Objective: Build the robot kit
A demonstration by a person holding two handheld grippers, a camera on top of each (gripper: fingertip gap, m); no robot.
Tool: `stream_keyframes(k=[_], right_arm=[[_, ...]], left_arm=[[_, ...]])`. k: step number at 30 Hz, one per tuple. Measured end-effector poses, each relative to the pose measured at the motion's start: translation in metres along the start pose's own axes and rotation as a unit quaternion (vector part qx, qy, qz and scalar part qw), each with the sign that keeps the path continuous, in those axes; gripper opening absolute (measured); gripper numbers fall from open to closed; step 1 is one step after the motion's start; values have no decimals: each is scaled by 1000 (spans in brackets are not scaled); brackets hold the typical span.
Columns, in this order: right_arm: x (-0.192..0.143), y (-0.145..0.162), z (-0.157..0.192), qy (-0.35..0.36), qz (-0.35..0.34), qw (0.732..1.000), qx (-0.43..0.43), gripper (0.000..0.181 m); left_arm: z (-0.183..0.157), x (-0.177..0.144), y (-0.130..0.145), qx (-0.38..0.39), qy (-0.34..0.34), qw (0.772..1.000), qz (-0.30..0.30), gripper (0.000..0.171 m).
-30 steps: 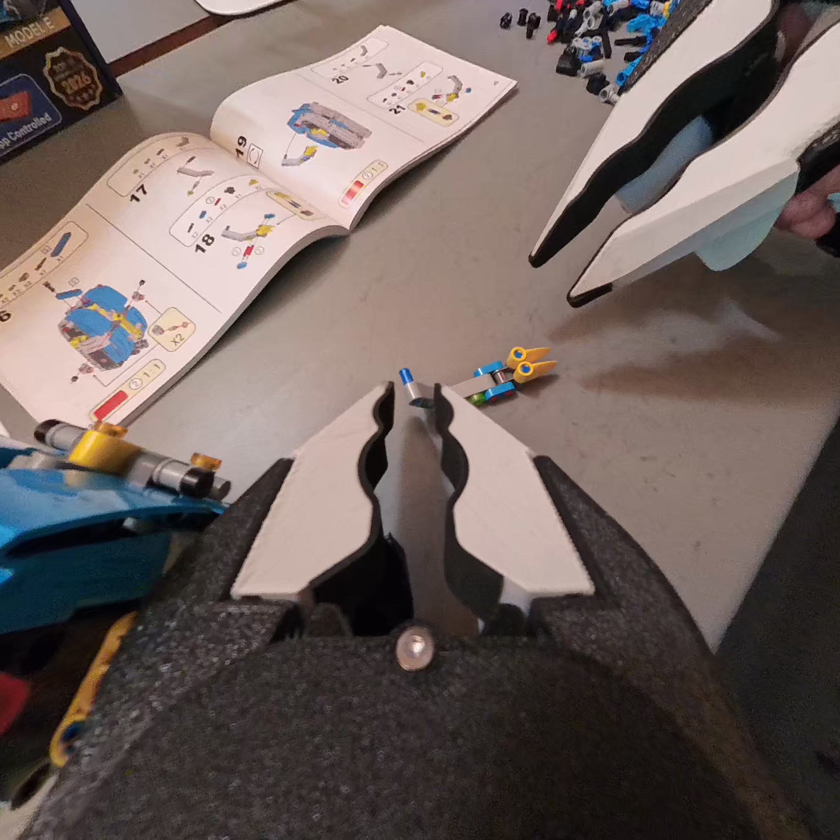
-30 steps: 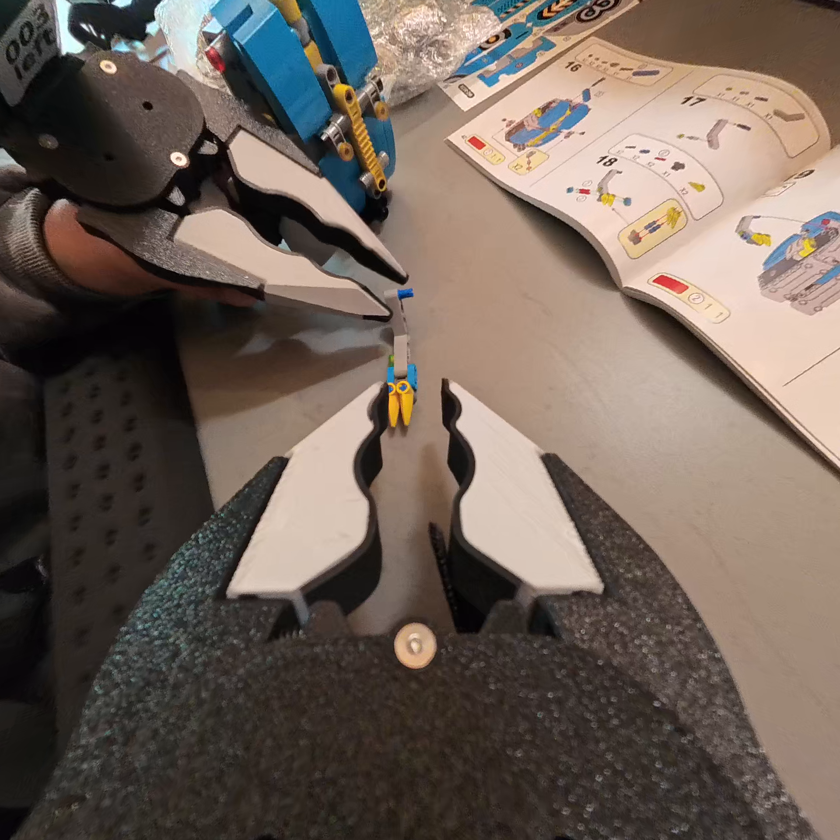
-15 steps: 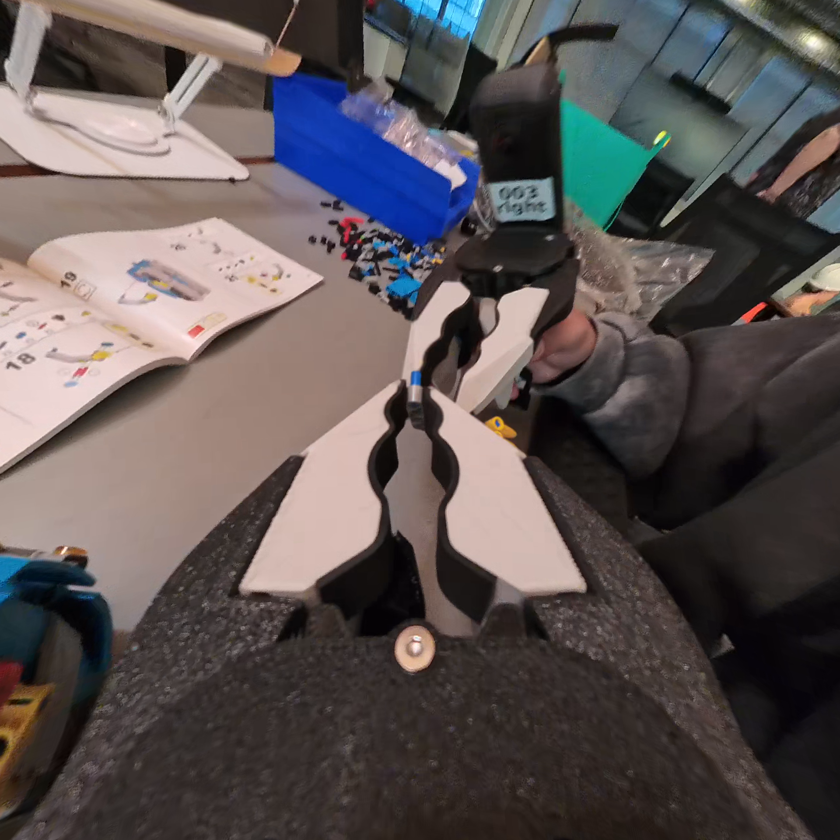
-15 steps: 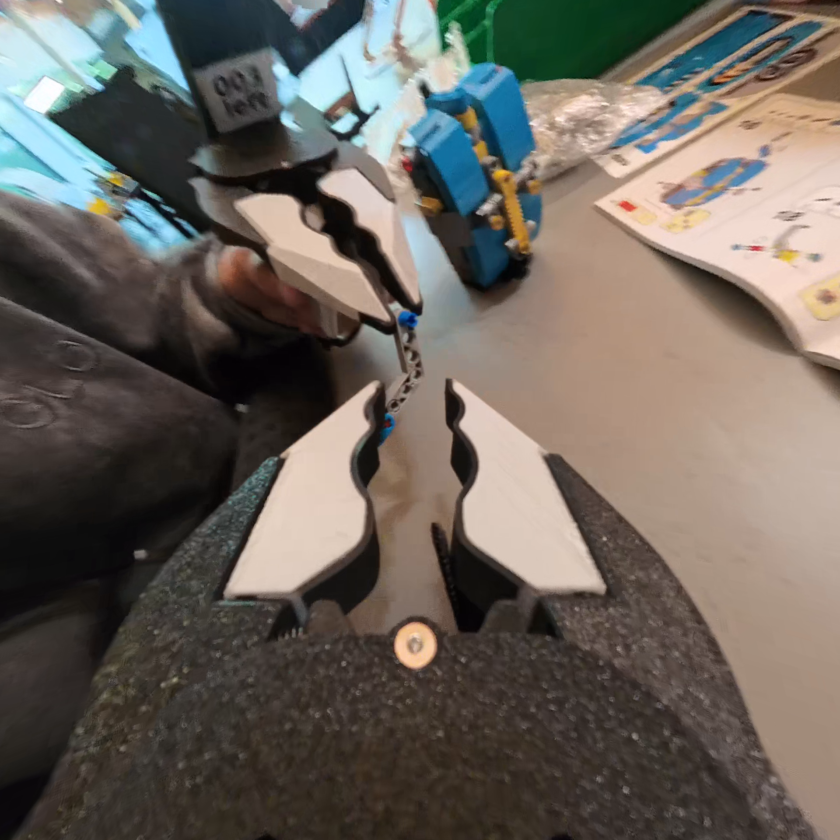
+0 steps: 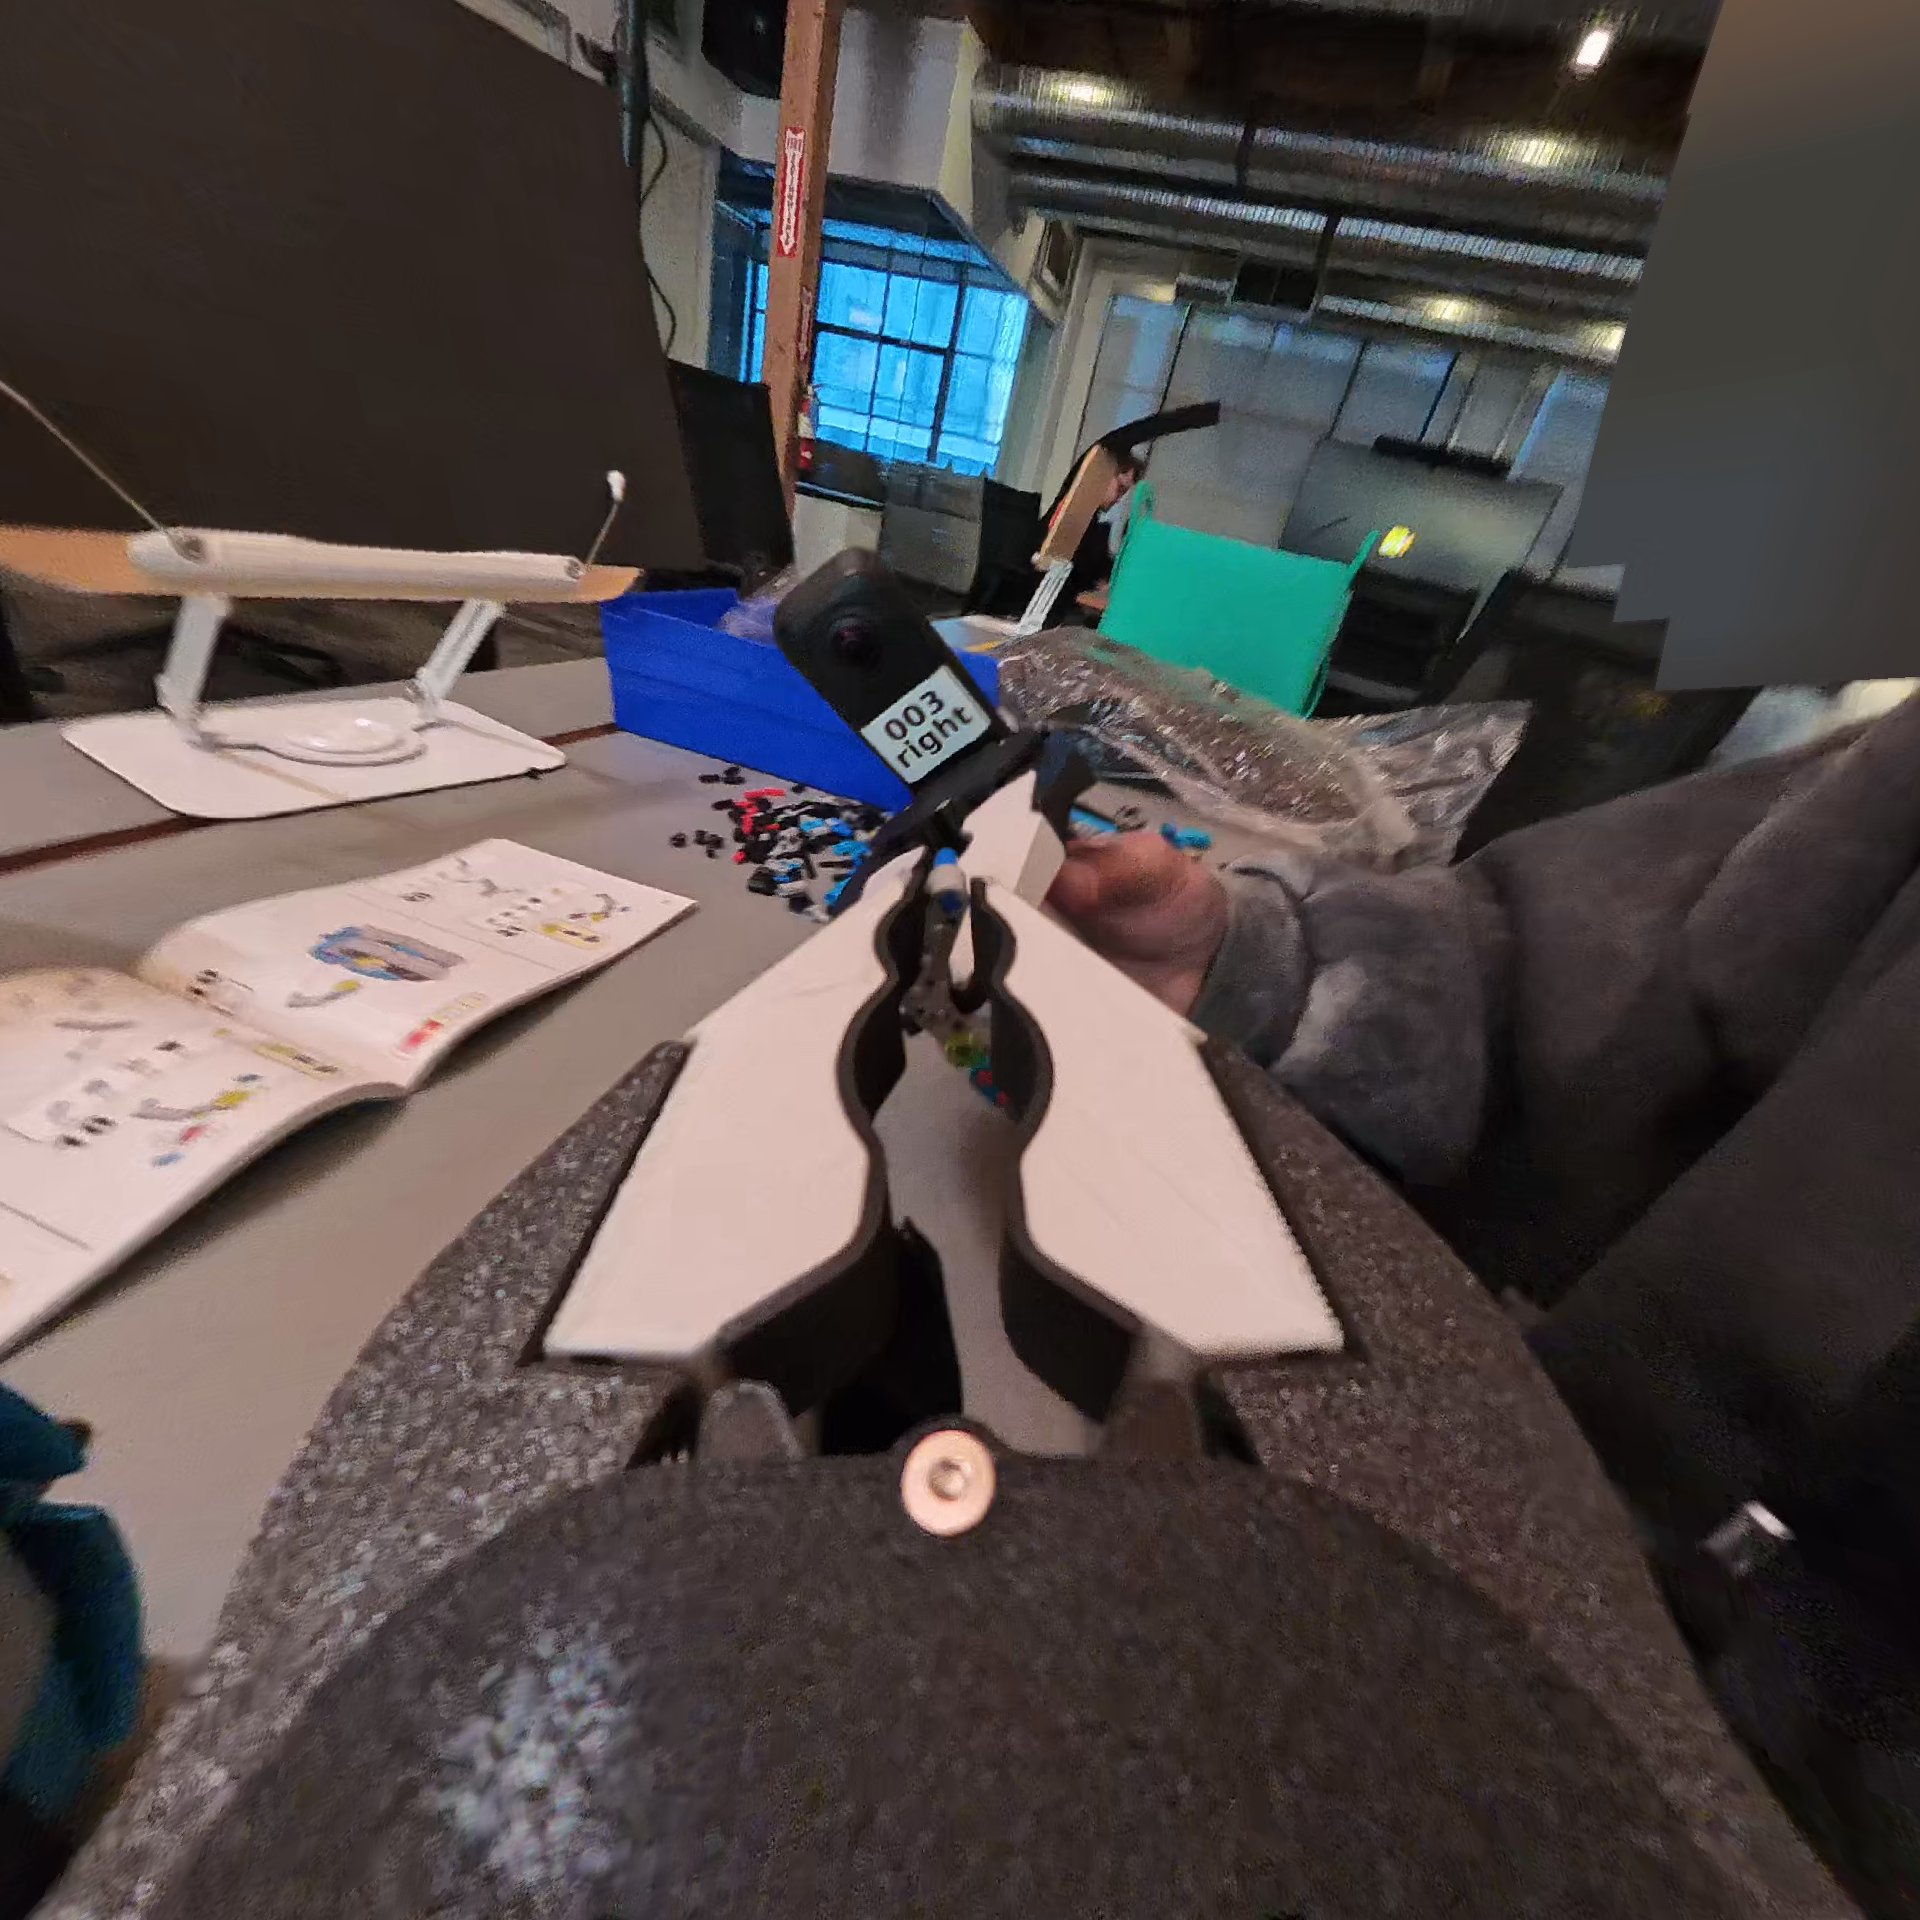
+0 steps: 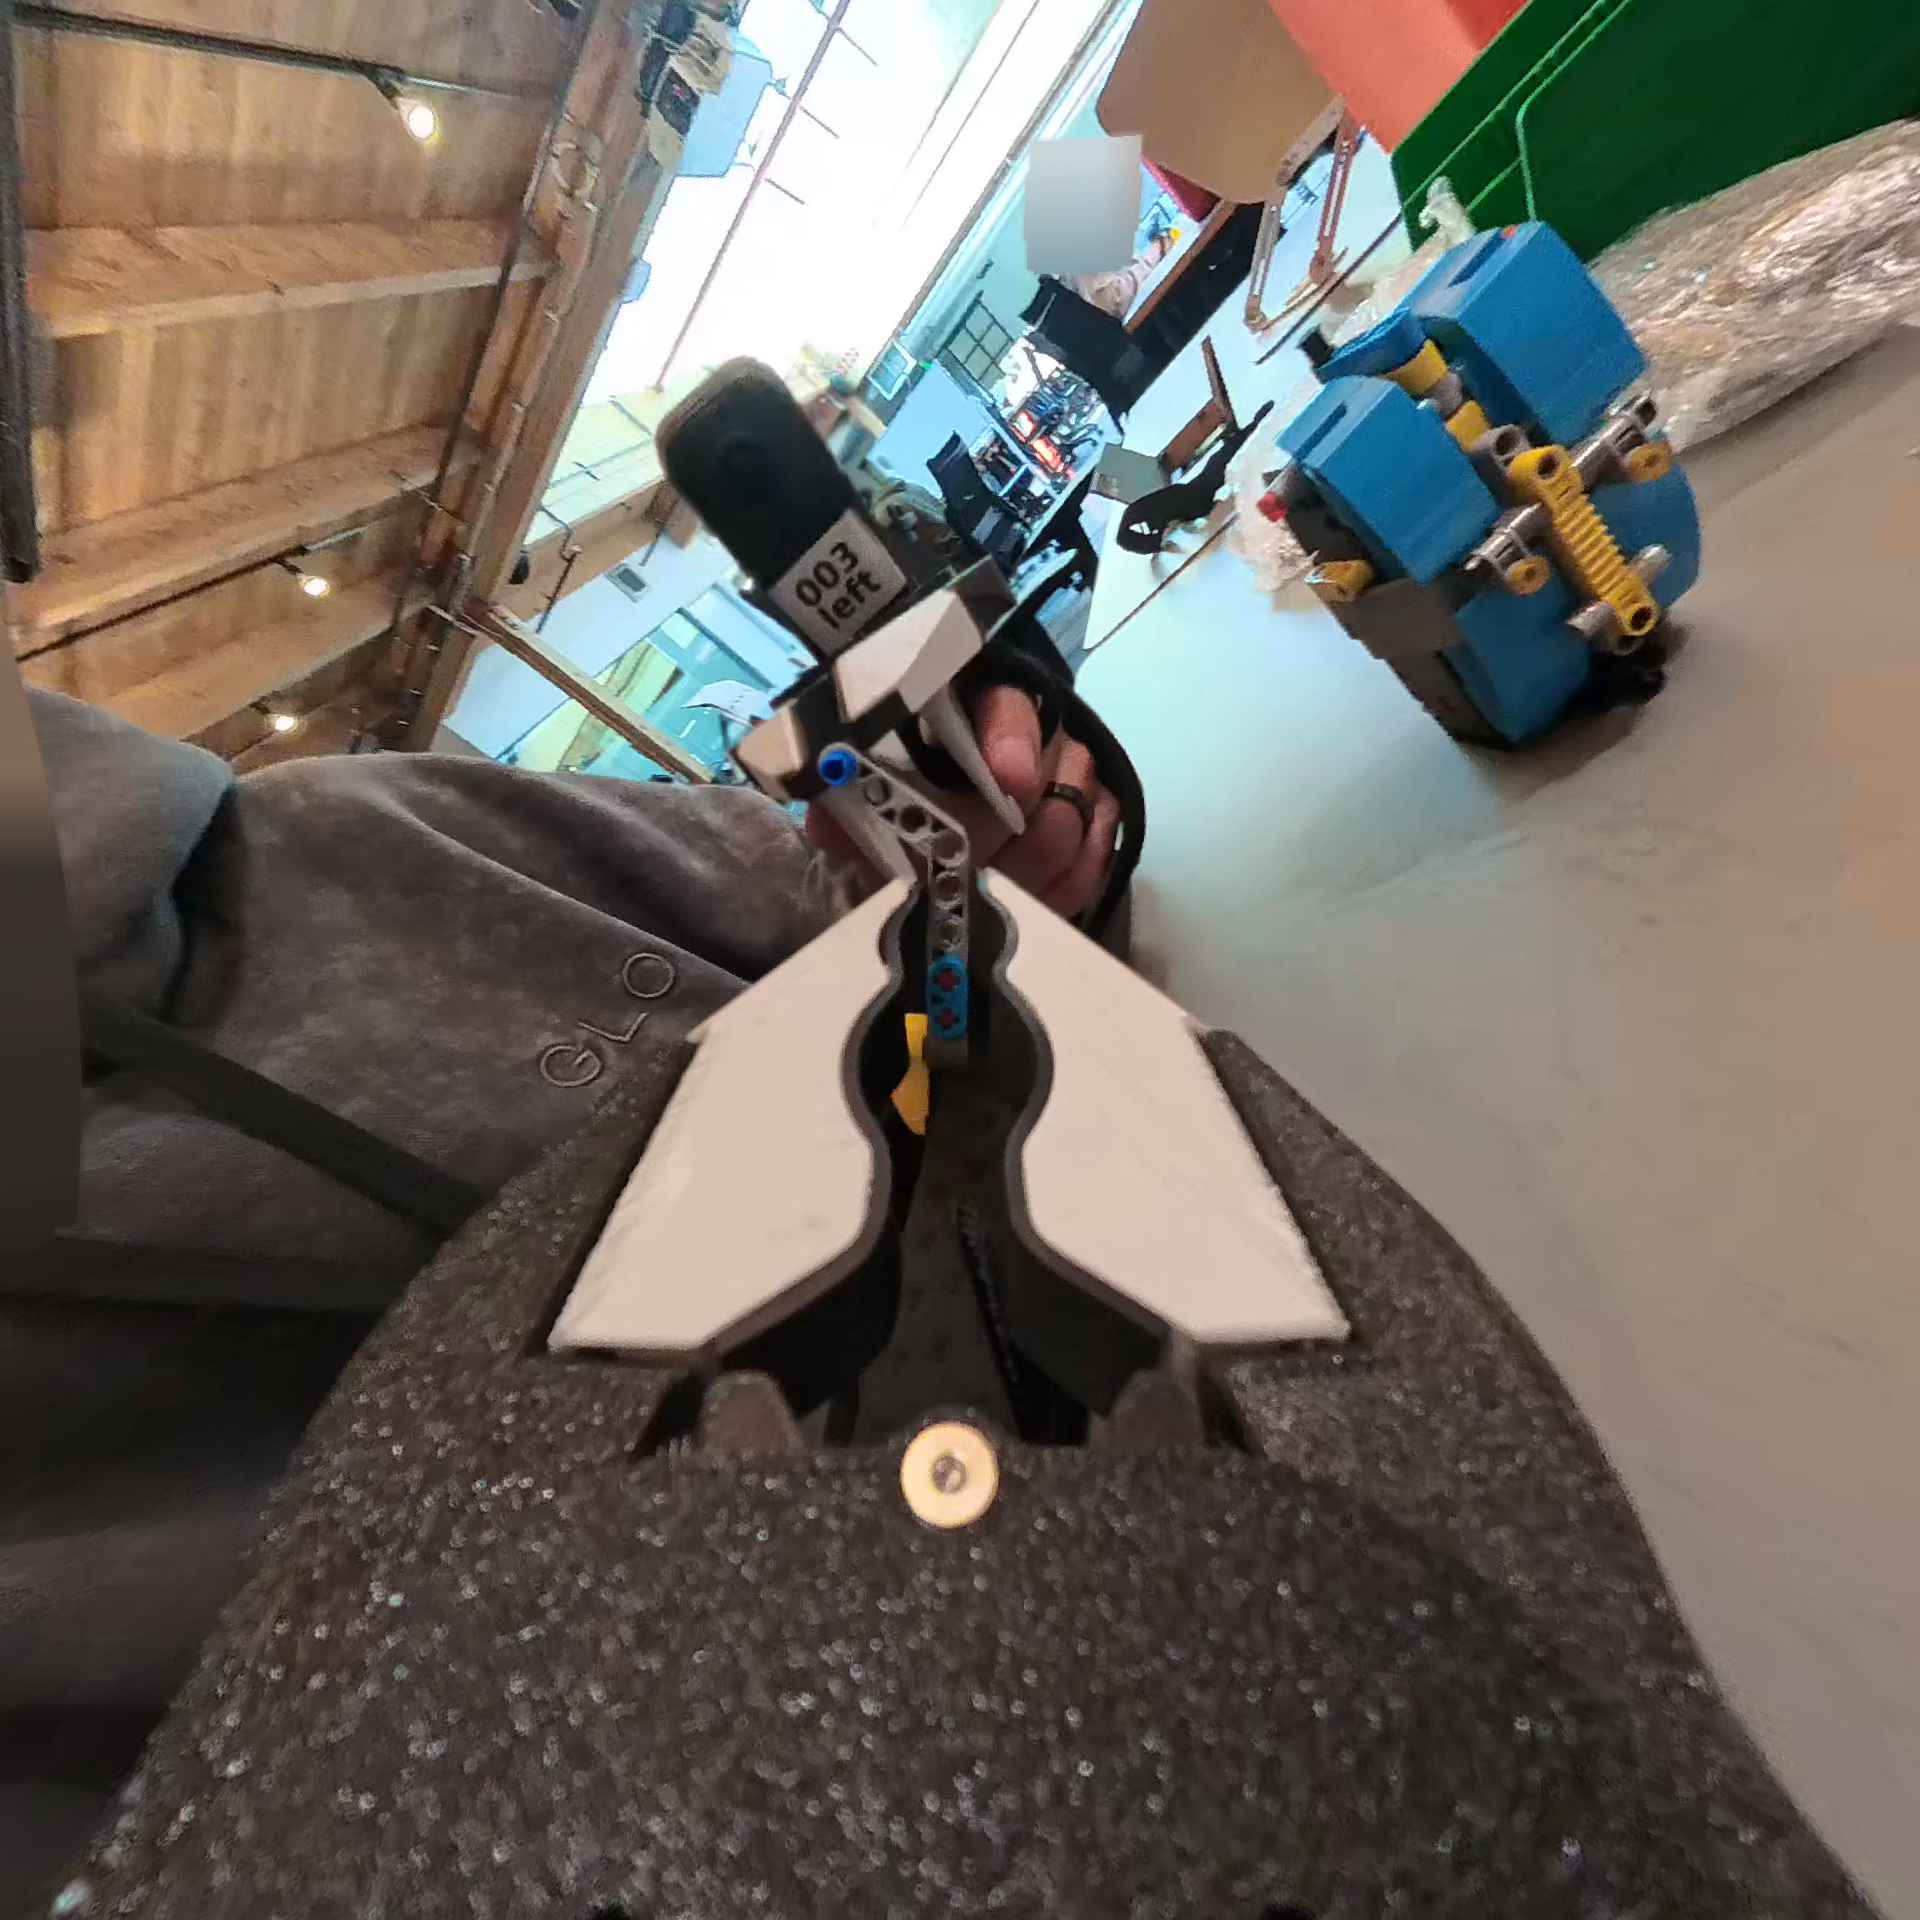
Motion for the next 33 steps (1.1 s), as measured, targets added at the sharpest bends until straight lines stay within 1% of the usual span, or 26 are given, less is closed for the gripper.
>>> stream_keyframes(k=[2,4,11,16,21,22,24,26,27,28,29,30,33], right_arm=[[0,0,0,-5,-1,1000,4,6],[0,0,1,-10,1,1000,4,6],[1,1,0,-12,4,1000,12,6],[3,3,-1,-10,13,1000,13,6],[5,4,1,3,19,1000,-4,8],[3,2,1,26,16,999,-20,14],[-8,-4,-5,114,9,991,-68,17],[-25,-9,-14,234,17,965,-121,15],[-33,-12,-18,285,22,948,-141,13],[-39,-14,-20,320,24,934,-156,12],[-43,-16,-20,336,23,927,-164,10],[-44,-17,-20,336,18,927,-166,10],[-43,-15,-25,309,11,941,-135,10]], left_arm=[[-4,0,2,39,-14,999,11,11],[-5,-1,3,57,-20,998,14,11],[-5,0,2,73,-22,997,13,12],[-5,0,4,79,-17,997,20,7],[-6,-3,4,113,-25,993,29,7],[-5,-5,3,112,-28,993,26,7],[5,-10,4,93,-50,994,18,7],[14,-12,8,35,-61,997,7,7],[18,-11,10,14,-59,998,10,7],[21,-11,12,5,-61,998,14,7],[23,-11,14,1,-63,998,19,7],[24,-11,16,-6,-60,998,23,7],[26,-12,17,-16,-50,998,21,7]])
Point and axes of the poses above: each gripper's, where its closed fingertips meet, x out along the fingers, y out of its underside, z = x × y across the jaws, the point moved 8 cm from there along -x, back along the fingers, and after that the axes turned 1 degree about -x, right-handed, at the moved point
